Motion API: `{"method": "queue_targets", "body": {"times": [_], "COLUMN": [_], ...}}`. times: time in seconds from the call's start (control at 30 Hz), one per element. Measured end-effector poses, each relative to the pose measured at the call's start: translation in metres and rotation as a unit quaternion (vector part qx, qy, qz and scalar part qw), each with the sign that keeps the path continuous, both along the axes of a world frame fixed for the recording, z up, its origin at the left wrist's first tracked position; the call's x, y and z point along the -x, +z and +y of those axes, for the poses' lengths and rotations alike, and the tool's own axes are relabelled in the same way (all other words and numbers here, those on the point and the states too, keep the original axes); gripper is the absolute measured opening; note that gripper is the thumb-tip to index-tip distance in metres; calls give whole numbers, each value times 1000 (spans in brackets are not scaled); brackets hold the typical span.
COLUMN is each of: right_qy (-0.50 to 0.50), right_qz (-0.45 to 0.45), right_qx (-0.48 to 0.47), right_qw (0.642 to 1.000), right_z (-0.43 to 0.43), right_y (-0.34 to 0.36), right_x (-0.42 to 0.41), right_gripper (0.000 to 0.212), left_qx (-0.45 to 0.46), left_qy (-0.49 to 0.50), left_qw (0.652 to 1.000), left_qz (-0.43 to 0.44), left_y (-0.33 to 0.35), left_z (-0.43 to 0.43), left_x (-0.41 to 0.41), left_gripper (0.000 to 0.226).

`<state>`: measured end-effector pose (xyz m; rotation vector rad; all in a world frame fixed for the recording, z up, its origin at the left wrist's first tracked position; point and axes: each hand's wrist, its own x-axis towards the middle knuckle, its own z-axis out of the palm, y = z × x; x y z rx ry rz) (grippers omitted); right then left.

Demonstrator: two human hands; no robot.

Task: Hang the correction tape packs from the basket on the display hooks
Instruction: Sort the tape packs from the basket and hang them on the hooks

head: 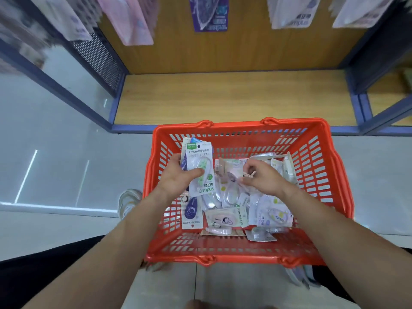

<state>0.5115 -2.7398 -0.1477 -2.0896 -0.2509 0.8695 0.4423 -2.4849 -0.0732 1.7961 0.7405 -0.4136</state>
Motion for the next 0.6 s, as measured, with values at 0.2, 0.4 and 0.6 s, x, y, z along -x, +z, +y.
{"method": "queue_targets", "body": {"times": [0.2, 0.4, 0.6], "right_qy": [-191, -212, -175], "right_qz": [72, 120, 109], "right_qx": [-115, -265, -298], "right_qw": [972, 933, 932], "right_z": [-6, 11, 10], "right_y": [86, 182, 261], "right_x": [4, 35, 61], "right_gripper": [21, 39, 49], "left_qx": [2, 30, 51], "left_qy": [2, -2, -7], "left_qw": [999, 993, 983], "left_qz": [-41, -118, -176], "left_y": [69, 144, 197], "left_z": [-1, -17, -37], "left_x": [6, 28, 55], "left_gripper": [53, 55, 54]}}
